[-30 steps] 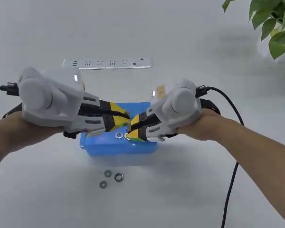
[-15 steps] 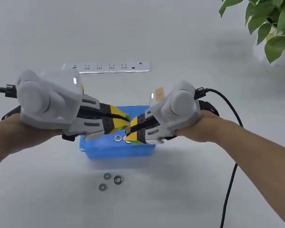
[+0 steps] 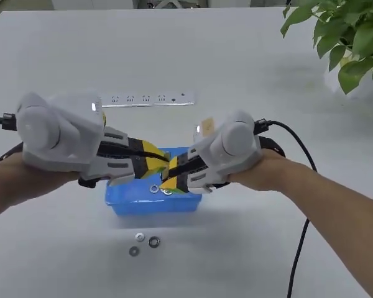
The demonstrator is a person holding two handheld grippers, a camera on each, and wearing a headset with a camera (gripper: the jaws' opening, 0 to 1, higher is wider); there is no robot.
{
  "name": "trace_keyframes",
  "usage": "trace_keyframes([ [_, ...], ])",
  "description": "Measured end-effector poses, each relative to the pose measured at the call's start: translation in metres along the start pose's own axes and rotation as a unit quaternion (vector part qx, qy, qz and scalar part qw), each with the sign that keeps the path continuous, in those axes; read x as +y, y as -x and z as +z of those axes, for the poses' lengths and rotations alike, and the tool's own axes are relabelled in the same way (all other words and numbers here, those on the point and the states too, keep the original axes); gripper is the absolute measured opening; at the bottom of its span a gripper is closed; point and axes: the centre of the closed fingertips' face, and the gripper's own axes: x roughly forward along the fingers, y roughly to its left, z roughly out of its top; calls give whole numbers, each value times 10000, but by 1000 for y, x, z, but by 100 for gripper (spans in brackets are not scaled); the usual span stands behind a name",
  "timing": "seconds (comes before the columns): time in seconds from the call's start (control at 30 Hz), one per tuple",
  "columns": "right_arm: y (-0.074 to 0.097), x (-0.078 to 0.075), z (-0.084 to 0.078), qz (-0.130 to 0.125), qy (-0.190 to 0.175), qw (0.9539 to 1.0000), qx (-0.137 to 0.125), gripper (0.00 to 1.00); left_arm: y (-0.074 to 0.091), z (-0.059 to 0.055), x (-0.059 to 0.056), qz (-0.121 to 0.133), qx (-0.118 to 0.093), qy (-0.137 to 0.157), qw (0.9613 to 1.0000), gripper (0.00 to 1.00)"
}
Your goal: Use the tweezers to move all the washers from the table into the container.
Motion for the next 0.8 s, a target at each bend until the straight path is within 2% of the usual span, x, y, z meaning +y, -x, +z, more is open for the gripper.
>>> trace_keyframes([
  [0.4,9,10,7,29,84,9999,46,9,12,7,-12,-63,-10,26,10000,5],
  [0.8,13,27,16,41,194,9997,136,11,21,12,-26,-75,-69,50,9999,4],
])
